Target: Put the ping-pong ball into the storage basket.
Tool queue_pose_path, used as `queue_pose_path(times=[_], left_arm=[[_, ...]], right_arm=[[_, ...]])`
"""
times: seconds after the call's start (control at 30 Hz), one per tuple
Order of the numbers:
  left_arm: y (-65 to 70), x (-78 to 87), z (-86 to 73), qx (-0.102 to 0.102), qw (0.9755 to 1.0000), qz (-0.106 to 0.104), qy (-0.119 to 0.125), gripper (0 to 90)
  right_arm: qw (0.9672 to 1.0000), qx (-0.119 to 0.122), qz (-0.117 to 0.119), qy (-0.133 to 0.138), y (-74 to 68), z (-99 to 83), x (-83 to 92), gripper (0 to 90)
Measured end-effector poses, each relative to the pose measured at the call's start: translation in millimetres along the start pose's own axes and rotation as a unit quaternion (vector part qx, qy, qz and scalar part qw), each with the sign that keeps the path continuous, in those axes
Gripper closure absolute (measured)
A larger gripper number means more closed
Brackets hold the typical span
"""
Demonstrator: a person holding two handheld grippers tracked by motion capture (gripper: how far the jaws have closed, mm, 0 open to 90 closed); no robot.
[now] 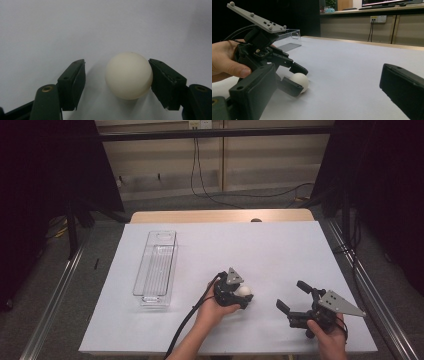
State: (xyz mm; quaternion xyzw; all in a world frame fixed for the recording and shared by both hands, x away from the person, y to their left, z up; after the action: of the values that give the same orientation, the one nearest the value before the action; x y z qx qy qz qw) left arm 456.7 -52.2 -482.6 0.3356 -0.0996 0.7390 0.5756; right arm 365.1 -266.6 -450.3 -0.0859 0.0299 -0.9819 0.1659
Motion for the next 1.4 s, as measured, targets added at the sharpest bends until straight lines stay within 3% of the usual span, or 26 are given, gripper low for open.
queue_pose_path(times=[0.1, 0.13, 0.4, 0.5, 0.57, 0.77, 0.87, 1.13, 1.37, 1.4], left_arm=[[1.2, -1.5, 0.1, 0.005, 1.0, 0.0, 0.006, 33.2], [0.3, -0.1, -0.4, -0.004, 1.0, 0.0, -0.005, 33.6], [0.2, -1.9, 0.3, 0.002, 1.0, -0.005, 0.008, 36.7], [0.4, -1.1, 0.1, 0.003, 1.0, -0.004, 0.0, 38.4], [0.7, -2.5, 0.3, 0.005, 0.9999, -0.007, 0.009, 40.1], [1.2, -1.9, -0.5, 0.005, 0.9999, -0.01, -0.007, 44.6], [1.5, -3.0, -0.2, 0.013, 0.9998, -0.01, 0.006, 45.3], [2.3, -3.0, 0.2, 0.016, 0.9998, -0.013, 0.007, 50.7], [3.0, -1.1, 0.3, 0.022, 0.9996, -0.016, -0.004, 51.1], [2.1, -0.1, -0.1, 0.015, 0.9997, -0.016, -0.011, 51.1]], right_arm=[[1.0, 0.001, -0.001, 0.001, -0.5, 0.4, 0.3, 0.6], [1.0, 0.002, -0.001, 0.0, -0.4, 0.4, 0.4, 0.6], [1.0, 0.002, 0.001, 0.0, -0.8, 0.2, 0.0, 0.7], [1.0, 0.0, -0.001, 0.0, -0.6, 0.1, -0.2, 0.7], [1.0, 0.0, 0.001, 0.0, -0.8, 0.2, -0.2, 0.7], [1.0, 0.002, 0.001, 0.0, -0.8, 0.0, -0.2, 0.7], [1.0, 0.0, -0.002, 0.0, -0.9, 0.1, -0.5, 0.7], [1.0, 0.0, 0.0, 0.0, -0.9, 0.3, -0.3, 0.7], [1.0, 0.002, 0.001, -0.001, -0.8, 0.3, -0.1, 0.7], [1.0, 0.002, 0.002, -0.001, -0.8, 0.3, -0.1, 0.7]])
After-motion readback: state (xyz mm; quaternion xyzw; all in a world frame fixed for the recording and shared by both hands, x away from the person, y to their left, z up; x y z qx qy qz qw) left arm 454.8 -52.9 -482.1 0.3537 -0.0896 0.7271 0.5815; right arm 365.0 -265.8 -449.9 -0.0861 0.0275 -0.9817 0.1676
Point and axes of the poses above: each handheld gripper's, and its own axes: x roughly backward along the jaws, z roughly out of its top, y roughly to its right, the point moved 4 cm from there along -x, roughly forward along the jaws, and after that the axes turned 15 degrees about -z, right-handed, at the moved point
